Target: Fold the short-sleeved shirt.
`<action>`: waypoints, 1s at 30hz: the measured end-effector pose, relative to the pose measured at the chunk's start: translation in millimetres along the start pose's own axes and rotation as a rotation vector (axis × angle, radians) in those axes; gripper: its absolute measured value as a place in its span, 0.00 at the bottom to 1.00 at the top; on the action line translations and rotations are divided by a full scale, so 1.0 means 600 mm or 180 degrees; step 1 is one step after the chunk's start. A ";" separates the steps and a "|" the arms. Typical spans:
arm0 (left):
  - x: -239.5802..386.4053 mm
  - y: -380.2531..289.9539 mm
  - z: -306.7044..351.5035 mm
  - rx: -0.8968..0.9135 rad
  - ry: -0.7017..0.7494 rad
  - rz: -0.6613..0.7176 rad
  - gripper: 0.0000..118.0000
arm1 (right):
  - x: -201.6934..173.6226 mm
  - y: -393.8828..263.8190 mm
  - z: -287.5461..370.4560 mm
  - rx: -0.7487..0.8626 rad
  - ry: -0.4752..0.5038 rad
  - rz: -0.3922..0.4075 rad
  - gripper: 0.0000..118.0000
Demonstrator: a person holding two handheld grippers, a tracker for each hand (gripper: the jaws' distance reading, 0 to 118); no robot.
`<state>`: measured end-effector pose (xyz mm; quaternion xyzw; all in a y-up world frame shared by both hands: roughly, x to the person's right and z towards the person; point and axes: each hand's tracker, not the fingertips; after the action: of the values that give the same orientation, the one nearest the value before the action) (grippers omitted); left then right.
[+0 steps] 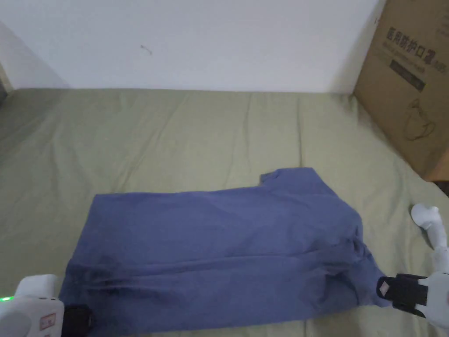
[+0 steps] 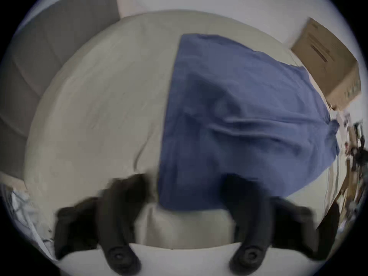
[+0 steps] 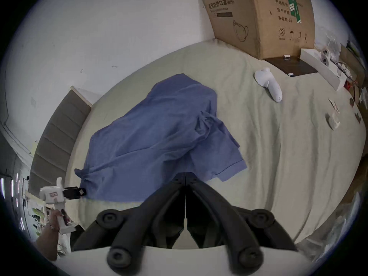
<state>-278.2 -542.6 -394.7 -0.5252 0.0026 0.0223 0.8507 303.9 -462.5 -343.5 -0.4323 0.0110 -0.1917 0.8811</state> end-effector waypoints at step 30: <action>-0.035 0.003 0.153 0.0099 -0.0328 0.0059 0.05 | 0.093 0.012 0.001 -0.0762 -0.0306 0.0217 0.05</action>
<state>-301.1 -460.7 -354.8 -0.5101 -0.0360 0.0572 0.8575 358.1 -477.5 -340.3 -0.5424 0.0062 -0.1380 0.8287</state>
